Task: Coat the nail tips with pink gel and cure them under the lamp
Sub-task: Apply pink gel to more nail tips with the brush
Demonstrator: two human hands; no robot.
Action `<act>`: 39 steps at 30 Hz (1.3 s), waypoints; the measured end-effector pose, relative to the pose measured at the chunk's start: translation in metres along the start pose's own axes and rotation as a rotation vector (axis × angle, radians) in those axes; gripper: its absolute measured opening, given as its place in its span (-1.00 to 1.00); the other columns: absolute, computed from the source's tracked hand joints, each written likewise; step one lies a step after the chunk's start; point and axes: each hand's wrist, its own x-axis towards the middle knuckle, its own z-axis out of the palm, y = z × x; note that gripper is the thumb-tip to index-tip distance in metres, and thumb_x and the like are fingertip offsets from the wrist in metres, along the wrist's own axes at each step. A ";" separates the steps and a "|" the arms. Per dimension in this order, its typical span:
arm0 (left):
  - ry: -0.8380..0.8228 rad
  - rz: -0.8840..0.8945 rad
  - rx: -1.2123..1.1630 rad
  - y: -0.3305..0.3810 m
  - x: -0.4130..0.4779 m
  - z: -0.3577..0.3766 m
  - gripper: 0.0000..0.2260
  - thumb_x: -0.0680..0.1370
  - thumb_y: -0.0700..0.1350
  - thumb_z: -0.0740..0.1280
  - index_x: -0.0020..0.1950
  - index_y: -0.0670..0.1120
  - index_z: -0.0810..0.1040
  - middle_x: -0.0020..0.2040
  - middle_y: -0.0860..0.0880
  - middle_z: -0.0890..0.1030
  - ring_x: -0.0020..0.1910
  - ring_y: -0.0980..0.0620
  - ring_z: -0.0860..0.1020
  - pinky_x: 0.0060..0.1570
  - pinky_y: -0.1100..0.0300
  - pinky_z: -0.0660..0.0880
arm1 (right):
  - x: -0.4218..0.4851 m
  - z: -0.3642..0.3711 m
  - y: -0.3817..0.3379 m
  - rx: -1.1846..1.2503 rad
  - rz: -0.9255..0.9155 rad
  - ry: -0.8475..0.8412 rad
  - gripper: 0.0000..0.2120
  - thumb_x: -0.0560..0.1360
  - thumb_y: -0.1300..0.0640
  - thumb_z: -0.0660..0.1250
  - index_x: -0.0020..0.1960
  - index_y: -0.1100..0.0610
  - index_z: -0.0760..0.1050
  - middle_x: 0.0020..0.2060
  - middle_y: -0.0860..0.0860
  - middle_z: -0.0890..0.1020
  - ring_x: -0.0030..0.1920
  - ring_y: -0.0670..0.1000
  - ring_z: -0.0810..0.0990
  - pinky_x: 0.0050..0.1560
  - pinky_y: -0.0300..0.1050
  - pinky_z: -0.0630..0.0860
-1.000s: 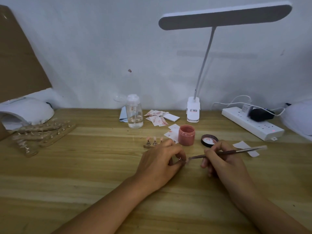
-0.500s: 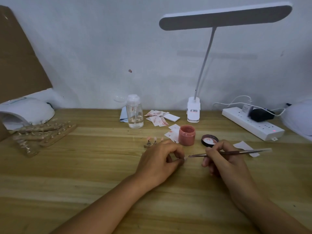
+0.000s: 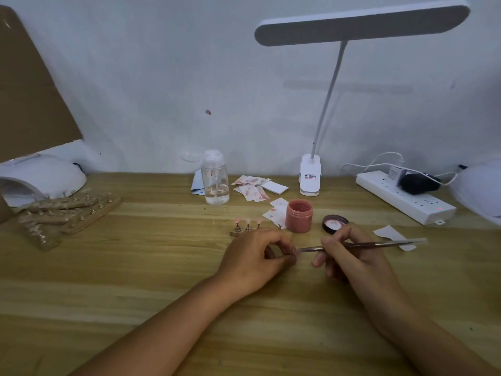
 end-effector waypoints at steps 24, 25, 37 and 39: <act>-0.025 -0.080 -0.012 0.006 0.001 -0.002 -0.82 0.43 -0.02 0.52 -0.25 0.24 0.60 -0.31 0.32 0.59 -0.34 0.27 0.53 -0.23 0.23 0.46 | 0.002 0.000 0.004 -0.026 0.005 0.000 -0.81 0.57 0.28 0.29 -0.15 0.32 0.32 -0.39 0.18 0.65 -0.48 -0.03 0.49 -0.47 -0.25 0.45; -0.029 -0.080 -0.011 0.006 0.000 -0.002 -0.82 0.44 -0.02 0.52 -0.24 0.24 0.60 -0.32 0.34 0.58 -0.35 0.28 0.52 -0.25 0.25 0.44 | 0.003 -0.001 0.006 -0.028 0.018 0.020 -0.81 0.56 0.30 0.29 -0.16 0.31 0.31 -0.42 0.17 0.64 -0.49 -0.01 0.47 -0.49 -0.24 0.44; 0.035 -0.022 -0.389 0.015 -0.002 -0.007 -0.82 0.44 -0.24 0.53 -0.16 0.05 0.66 -0.15 0.09 0.70 -0.32 0.18 0.52 -0.24 0.27 0.46 | -0.003 0.002 0.007 -0.262 -0.247 -0.033 -0.91 0.55 0.29 0.32 -0.04 0.12 0.53 -0.23 -0.02 0.66 -0.32 -0.11 0.57 -0.25 -0.33 0.49; 0.016 -0.003 -0.461 0.019 -0.002 -0.007 -0.82 0.43 -0.28 0.52 -0.15 0.00 0.69 -0.17 0.06 0.70 -0.29 0.21 0.58 -0.18 0.32 0.49 | -0.003 0.004 0.008 -0.333 -0.304 -0.074 -0.76 0.44 0.40 0.42 -0.03 0.12 0.48 -0.21 -0.01 0.61 -0.28 -0.06 0.58 -0.26 -0.25 0.53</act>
